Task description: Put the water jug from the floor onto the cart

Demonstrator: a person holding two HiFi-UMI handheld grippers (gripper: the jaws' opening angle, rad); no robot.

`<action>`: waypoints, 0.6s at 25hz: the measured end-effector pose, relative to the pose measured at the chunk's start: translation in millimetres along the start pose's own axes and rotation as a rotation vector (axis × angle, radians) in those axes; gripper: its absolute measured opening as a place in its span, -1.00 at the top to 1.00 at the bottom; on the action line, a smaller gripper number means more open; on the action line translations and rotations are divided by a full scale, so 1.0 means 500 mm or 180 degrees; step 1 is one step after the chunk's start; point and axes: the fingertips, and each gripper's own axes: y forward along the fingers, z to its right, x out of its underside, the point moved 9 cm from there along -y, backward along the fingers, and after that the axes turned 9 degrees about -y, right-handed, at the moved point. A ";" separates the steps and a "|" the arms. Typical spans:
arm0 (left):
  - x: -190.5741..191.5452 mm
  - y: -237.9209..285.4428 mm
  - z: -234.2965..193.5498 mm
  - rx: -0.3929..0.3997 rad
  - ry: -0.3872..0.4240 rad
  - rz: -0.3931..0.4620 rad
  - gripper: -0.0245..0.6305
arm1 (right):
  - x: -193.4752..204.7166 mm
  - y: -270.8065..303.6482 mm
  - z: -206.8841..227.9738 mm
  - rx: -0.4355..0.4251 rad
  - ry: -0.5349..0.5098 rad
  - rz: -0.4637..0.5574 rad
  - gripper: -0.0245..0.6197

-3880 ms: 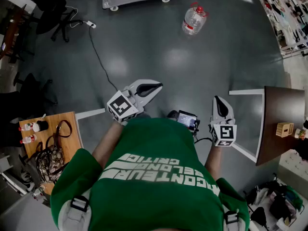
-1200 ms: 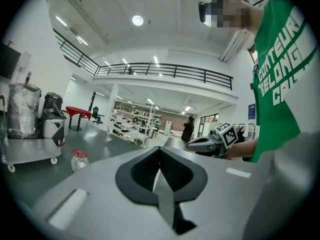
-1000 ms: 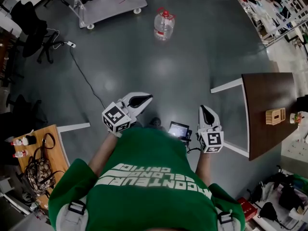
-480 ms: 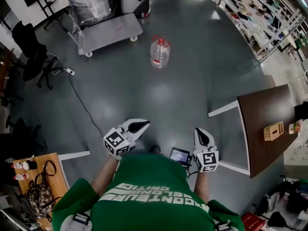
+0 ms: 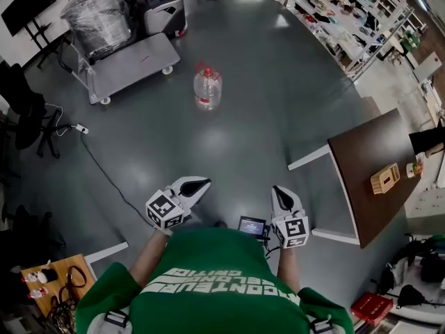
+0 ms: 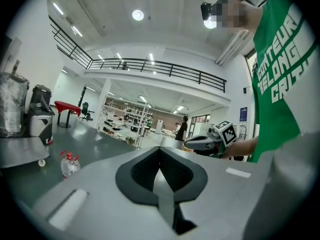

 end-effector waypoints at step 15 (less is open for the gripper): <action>-0.068 0.042 -0.135 0.0368 -0.0053 -0.0154 0.90 | -0.064 0.114 0.003 0.0143 0.0045 -0.0151 0.95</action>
